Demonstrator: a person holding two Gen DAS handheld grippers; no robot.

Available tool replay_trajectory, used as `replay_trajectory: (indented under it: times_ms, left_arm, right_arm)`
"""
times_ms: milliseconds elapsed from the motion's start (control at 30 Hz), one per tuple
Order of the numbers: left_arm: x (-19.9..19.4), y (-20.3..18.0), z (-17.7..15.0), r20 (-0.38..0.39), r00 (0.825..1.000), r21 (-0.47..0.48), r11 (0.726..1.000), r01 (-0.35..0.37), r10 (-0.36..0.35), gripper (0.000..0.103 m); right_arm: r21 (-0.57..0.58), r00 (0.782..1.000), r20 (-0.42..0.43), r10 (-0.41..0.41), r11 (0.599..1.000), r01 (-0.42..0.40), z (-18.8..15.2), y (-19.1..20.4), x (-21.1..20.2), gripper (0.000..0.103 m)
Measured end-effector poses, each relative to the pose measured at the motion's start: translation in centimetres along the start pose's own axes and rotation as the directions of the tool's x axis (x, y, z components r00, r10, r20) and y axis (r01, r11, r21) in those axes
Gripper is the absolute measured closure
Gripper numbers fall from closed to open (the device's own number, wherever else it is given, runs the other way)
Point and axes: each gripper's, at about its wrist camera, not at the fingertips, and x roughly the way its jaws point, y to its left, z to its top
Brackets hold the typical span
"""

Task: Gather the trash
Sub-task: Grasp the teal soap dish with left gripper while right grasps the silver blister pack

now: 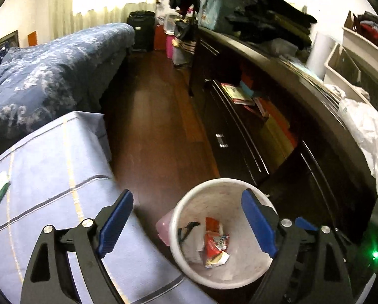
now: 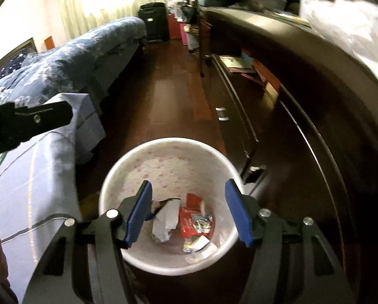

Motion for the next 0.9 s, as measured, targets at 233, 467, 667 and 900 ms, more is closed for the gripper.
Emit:
replay_trajectory:
  times_ms: [233, 467, 667, 900]
  left_arm:
    - [-3.5, 6.0, -1.3, 0.043, 0.986, -0.100, 0.982, -0.159, 0.164, 0.009]
    - [-7.0, 15.4, -3.9, 0.023, 0.919, -0.252, 0.892, -0.376, 0.394, 0.008]
    - [-10.1, 23.7, -9.0, -0.080, 0.829, -0.390, 0.748, -0.537, 0.554, 0.005]
    - [-11.0, 29.2, -13.9, -0.173, 0.799, -0.461, 0.669, -0.583, 0.576, 0.007]
  right_arm:
    - [-0.105, 0.994, 0.030, 0.106, 0.989, -0.102, 0.2, 5.2, -2.3, 0.034]
    - [-0.231, 0.976, -0.006, 0.218, 0.949, -0.214, -0.2, 11.4, -3.0, 0.033]
    - [-0.332, 0.951, -0.051, 0.303, 0.893, -0.303, -1.2, 17.1, -3.6, 0.033]
    - [-0.433, 0.924, -0.093, 0.370, 0.821, -0.372, -2.8, 22.6, -4.8, 0.033]
